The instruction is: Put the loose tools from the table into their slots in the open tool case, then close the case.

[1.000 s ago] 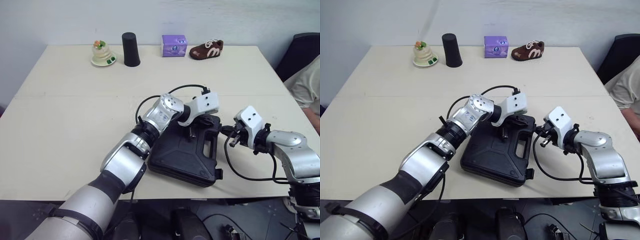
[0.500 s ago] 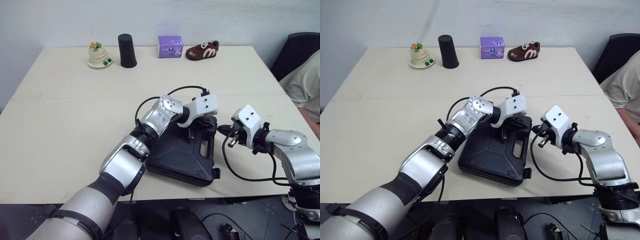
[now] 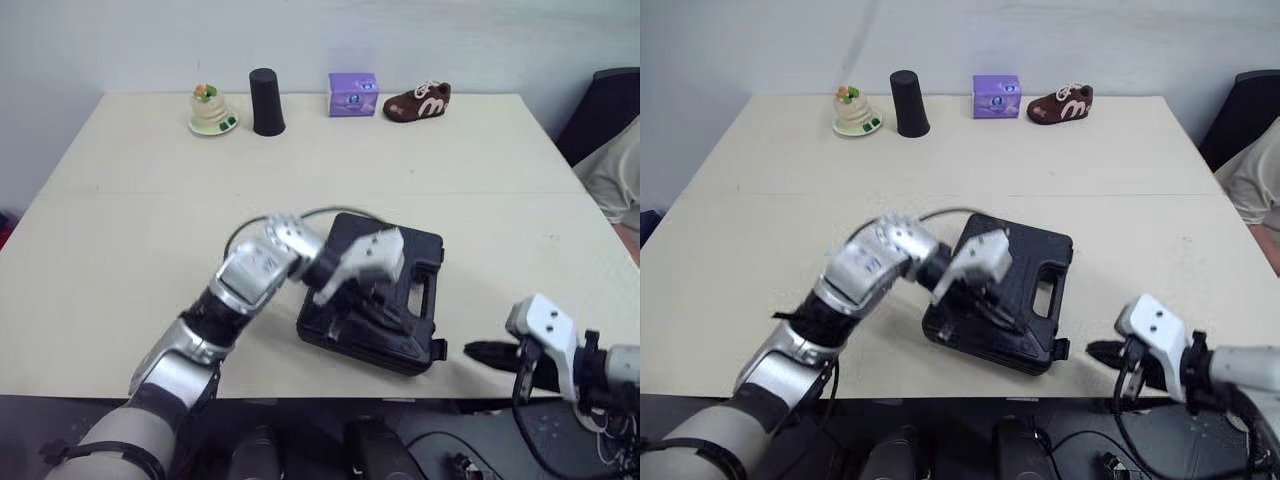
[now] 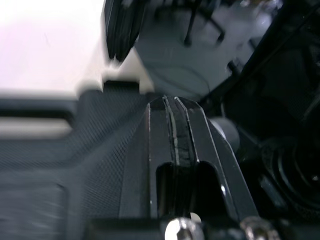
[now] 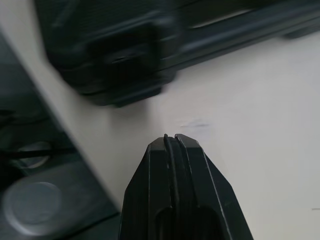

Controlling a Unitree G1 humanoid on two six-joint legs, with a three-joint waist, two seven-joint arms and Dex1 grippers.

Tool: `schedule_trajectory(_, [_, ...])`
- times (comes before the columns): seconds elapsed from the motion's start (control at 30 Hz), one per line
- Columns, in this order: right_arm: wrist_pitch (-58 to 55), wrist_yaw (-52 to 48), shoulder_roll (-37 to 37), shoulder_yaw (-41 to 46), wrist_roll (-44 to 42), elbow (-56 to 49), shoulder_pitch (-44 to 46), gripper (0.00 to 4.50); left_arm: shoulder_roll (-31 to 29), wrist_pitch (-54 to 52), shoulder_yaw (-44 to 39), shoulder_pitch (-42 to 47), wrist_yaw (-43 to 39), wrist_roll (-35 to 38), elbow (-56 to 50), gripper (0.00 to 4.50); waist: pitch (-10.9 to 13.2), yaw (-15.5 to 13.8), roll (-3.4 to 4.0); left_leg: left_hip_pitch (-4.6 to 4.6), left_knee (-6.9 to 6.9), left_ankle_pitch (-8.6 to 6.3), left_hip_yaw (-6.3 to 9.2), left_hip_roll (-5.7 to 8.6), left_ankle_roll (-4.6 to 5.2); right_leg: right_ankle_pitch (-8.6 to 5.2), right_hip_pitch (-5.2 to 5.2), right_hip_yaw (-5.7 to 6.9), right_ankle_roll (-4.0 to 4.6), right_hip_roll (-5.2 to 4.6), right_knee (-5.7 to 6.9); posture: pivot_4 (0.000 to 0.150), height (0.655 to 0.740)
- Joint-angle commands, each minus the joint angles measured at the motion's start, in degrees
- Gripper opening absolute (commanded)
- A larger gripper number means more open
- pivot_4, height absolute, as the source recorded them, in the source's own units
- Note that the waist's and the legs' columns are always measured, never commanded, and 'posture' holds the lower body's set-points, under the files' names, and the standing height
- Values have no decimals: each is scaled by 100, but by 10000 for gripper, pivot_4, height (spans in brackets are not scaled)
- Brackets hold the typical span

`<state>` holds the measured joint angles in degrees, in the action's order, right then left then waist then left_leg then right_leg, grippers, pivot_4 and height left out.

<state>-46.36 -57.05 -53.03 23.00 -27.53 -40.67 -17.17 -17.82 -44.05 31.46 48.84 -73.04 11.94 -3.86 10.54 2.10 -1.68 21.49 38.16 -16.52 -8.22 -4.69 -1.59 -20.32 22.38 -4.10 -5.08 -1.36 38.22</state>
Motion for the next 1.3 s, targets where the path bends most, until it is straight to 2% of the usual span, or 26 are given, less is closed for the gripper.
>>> schedule_trajectory(0.03, [-224,286,73,47,-293,-308,142,0,-39,407,354,-6,465,-522,-46,232,-2,-11,-1,0,0,-2,-1,1,4,0,0,-7,0,0,-2,1500,7296])
schedule_trajectory(0.4, [-232,708,54,-529,-400,-198,513,0,-233,618,830,-86,511,-775,81,232,-8,-31,-8,-4,-7,-14,-7,5,23,5,-9,-18,-8,-6,-29,1500,7296])
schedule_trajectory(0.63, [-261,807,153,-657,-558,-196,635,0,-173,1033,1387,-184,994,-1491,476,232,-46,-34,-55,-34,-17,-18,-2,0,25,3,-43,-13,-4,-6,-47,1500,7296])
schedule_trajectory(0.77, [-273,866,167,-833,-557,-155,819,0,-63,1020,1351,-154,982,-1443,576,232,-87,-26,-117,-61,-18,-49,13,-15,63,5,-93,4,0,-20,-76,1500,7296])
schedule_trajectory(0.97, [-566,1097,558,-866,-1106,-302,1357,0,-5,953,1213,-117,931,-1345,643,232,-95,29,-120,-56,-18,-64,10,-38,57,8,-91,5,13,-21,-81,1500,7296])
schedule_trajectory(1.13, [-551,1032,410,-811,-900,-300,1290,0,61,940,889,-86,856,-1144,720,232,-100,61,-111,-60,-19,-62,12,-38,52,8,-91,10,24,-17,-79,1500,7296])
schedule_trajectory(1.23, [-337,870,175,-577,-723,-239,1035,0,119,748,150,-30,466,-368,585,9992,-90,62,-97,-50,-21,-63,13,-43,52,8,-81,13,24,-20,-81,1500,7296])
schedule_trajectory(1.27, [-288,716,90,-264,-802,-211,931,0,54,704,-364,79,334,11,569,14131,-85,68,-89,-45,-21,-63,13,-42,52,9,-75,14,22,-19,-81,1500,7296])
schedule_trajectory(1.3, [-250,561,11,52,-899,-174,856,3165,-69,661,-797,194,210,304,576,19142,-73,65,-73,-39,-21,-63,13,-36,51,9,-70,16,22,-17,-81,1500,7296])
